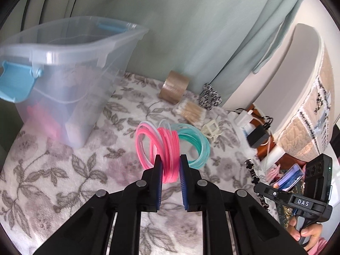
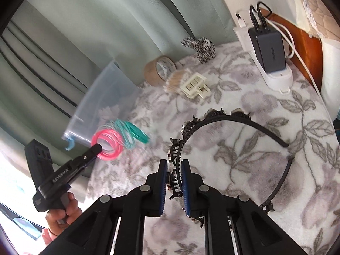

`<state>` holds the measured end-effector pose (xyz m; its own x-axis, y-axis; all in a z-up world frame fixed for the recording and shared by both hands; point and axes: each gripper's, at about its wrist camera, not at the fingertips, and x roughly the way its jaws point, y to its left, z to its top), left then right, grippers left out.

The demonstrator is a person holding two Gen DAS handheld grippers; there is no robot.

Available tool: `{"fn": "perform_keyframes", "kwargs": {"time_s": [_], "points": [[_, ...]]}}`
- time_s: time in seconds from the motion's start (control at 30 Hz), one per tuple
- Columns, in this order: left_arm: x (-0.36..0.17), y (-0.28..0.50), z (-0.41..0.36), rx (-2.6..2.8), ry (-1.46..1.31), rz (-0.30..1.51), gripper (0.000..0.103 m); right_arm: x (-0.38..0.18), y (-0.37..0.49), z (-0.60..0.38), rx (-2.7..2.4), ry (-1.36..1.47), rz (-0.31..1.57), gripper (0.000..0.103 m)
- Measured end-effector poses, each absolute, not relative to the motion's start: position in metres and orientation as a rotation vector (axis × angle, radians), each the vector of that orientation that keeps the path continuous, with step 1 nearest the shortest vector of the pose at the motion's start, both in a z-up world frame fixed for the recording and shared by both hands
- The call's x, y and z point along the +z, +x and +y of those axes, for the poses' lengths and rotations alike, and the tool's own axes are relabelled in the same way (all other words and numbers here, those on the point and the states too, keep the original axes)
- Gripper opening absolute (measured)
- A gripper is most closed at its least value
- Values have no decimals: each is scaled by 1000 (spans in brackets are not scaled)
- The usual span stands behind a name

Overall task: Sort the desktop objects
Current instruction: 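Lift the bangles with the left gripper while the right carries the headband toward the bin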

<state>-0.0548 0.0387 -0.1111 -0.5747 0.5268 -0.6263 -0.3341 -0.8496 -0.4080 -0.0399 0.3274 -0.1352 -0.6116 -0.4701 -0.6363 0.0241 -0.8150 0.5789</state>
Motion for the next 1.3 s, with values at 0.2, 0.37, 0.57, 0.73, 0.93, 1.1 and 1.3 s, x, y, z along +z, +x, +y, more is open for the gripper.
{"fn": "perform_keyframes", "kwargs": {"time_s": [0.2, 0.37, 0.57, 0.73, 0.93, 1.1, 1.3], "points": [[-96, -49, 41, 2391, -1017, -336, 15, -122, -38, 330, -2447, 1116, -805, 13], [-86, -44, 41, 2386, -986, -343, 15, -111, -35, 331, -2422, 1042, -829, 13], [-72, -37, 43, 2380, -944, -336, 15, -102, -34, 330, -2387, 978, -860, 13], [-60, -33, 45, 2384, -905, -324, 15, -90, -36, 326, -2369, 928, -863, 13], [-40, -30, 41, 2395, -848, -335, 15, -60, -43, 308, -2349, 847, -804, 13], [-21, -32, 28, 2430, -789, -342, 15, -31, -55, 283, -2320, 786, -738, 13], [4, -38, 1, 2481, -708, -366, 15, 1, -73, 248, -2287, 728, -657, 13]]}}
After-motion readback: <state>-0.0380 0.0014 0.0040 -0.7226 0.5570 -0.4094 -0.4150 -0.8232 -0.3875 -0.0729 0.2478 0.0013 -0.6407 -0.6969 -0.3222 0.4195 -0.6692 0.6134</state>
